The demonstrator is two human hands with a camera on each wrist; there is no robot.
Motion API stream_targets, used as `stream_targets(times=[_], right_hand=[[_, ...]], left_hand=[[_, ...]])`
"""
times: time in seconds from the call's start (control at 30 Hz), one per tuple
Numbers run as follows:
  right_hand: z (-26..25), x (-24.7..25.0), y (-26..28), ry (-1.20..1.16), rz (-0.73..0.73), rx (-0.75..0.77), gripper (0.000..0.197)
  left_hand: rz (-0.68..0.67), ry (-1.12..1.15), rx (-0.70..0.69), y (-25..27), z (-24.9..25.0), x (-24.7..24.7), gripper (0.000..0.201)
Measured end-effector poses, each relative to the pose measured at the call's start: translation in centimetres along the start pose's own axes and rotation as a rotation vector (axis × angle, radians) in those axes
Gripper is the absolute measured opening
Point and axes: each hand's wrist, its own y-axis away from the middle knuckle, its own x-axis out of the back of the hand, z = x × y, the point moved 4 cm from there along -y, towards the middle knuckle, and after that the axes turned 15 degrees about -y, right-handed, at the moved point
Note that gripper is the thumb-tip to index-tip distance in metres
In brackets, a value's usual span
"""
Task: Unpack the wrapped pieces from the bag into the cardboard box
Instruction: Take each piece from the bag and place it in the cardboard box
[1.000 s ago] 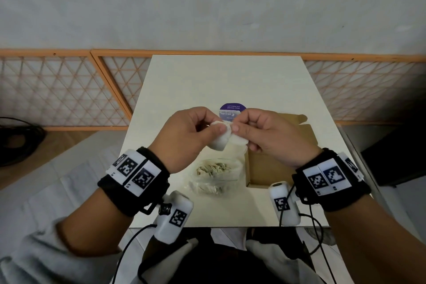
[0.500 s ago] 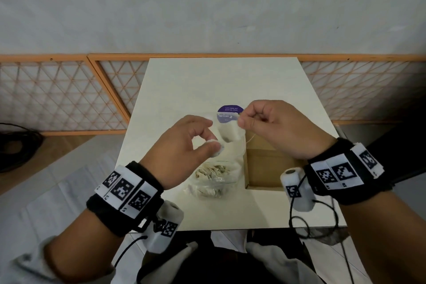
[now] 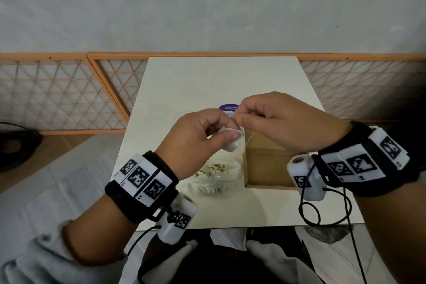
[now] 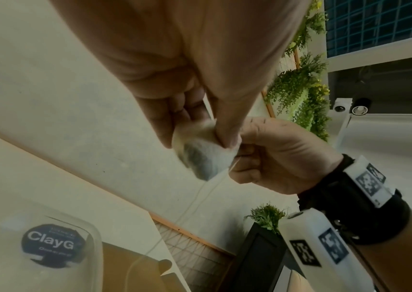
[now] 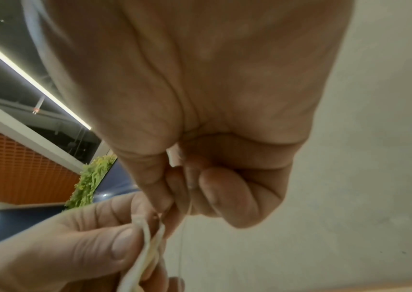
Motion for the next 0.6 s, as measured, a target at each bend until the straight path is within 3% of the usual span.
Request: stream_targets(times=[0.17,0.37,0.47,0.6], right_hand=[[-0.1,0.3,0.3,-0.108,0.032,-0.021,0.020],[0.3,0.2,-0.1,-0.182,0.051,-0.006,0.022],[0.9,0.1,-0.6,-0.223,0.078,0.008,0.023],[2.4,-0.7,-1.0,-0.281,0.092,-0.010,0.015]], left_hand=[[0.015,0.034,0.049,-0.1,-0.6,-0.2,0.038],[-0.009,0.050,0.077,0.2,-1.0,-0.9,0.007],[-0.005,0.056,0.050,0.4,-0.7,-1.0,0.004],[0.101,0.068,0.001,0.5,-0.3,-0.8,0.005]])
